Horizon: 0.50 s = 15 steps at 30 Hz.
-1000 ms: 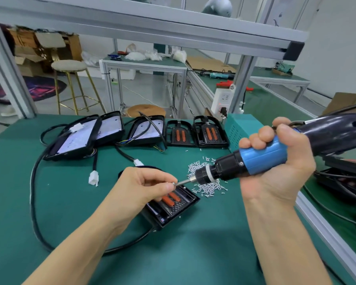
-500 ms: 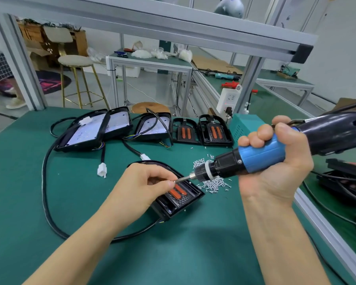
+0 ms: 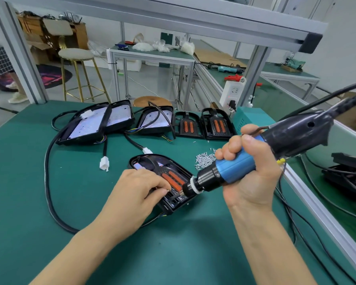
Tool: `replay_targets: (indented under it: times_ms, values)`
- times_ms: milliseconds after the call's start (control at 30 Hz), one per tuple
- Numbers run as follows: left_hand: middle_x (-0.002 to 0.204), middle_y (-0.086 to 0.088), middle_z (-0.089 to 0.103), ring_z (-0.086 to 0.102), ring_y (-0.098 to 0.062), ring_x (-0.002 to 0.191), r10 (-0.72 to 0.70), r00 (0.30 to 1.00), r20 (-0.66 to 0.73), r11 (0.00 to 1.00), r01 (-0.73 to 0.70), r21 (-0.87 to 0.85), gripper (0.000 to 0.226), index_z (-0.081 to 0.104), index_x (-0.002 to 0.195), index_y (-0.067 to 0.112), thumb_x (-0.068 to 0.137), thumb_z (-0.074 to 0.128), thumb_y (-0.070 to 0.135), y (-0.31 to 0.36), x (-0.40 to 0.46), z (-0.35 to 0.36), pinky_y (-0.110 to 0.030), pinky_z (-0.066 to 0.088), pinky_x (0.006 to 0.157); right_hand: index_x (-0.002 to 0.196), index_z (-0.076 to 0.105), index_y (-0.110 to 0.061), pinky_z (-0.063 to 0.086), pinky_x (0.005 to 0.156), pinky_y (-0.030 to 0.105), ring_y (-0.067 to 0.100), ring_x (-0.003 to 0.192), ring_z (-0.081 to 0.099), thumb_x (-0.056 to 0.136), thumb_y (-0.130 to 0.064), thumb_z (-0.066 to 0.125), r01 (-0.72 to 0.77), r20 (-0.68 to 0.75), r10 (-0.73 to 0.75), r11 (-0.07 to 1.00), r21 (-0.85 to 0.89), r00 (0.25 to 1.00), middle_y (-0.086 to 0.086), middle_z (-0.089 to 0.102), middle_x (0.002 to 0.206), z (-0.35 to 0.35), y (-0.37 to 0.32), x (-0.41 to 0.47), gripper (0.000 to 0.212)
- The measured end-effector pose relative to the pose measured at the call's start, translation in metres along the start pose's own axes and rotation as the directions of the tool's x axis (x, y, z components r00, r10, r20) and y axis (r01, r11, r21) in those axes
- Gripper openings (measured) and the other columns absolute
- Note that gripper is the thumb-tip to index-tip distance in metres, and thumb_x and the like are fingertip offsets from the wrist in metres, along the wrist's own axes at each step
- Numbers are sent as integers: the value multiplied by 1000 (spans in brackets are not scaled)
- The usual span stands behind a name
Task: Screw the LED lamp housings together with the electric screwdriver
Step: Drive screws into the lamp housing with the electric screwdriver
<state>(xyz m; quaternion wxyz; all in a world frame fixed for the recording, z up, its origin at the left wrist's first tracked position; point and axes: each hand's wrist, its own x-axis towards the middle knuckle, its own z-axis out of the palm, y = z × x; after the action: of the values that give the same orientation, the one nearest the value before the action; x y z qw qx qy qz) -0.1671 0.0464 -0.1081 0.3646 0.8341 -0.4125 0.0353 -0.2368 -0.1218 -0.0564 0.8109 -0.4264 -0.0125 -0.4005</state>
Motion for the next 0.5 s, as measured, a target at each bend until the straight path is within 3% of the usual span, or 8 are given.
replay_targets:
  times_ms: [100, 300, 500]
  values:
    - [85, 17, 68, 51, 0, 81, 2, 998, 62, 998, -6, 68, 12, 70, 88, 29, 91, 60, 22, 0, 5, -2, -16, 25, 91, 86, 51, -13, 43, 52, 25, 13, 46, 44, 62, -12, 63, -15, 12, 16, 1000, -9, 1000, 0, 47, 52, 1, 4, -1, 27]
    - [73, 20, 58, 41, 4, 67, 18, 992, 127, 989, -36, 144, 18, 60, 85, 34, 95, 51, 24, 0, 3, 6, -17, 25, 85, 86, 50, -11, 43, 52, 24, 14, 44, 45, 61, -16, 62, -14, 73, 16, 999, -31, 997, 0, 47, 51, 2, 8, -4, 28]
    - [62, 18, 53, 43, -12, 69, -48, 996, -76, 996, 53, 65, 18, 66, 86, 24, 91, 49, 21, 0, -9, 18, -11, 28, 76, 81, 57, -16, 43, 53, 26, 15, 44, 46, 64, -17, 62, -14, 123, 23, 997, -76, 992, 1, 47, 50, 3, 17, -13, 17]
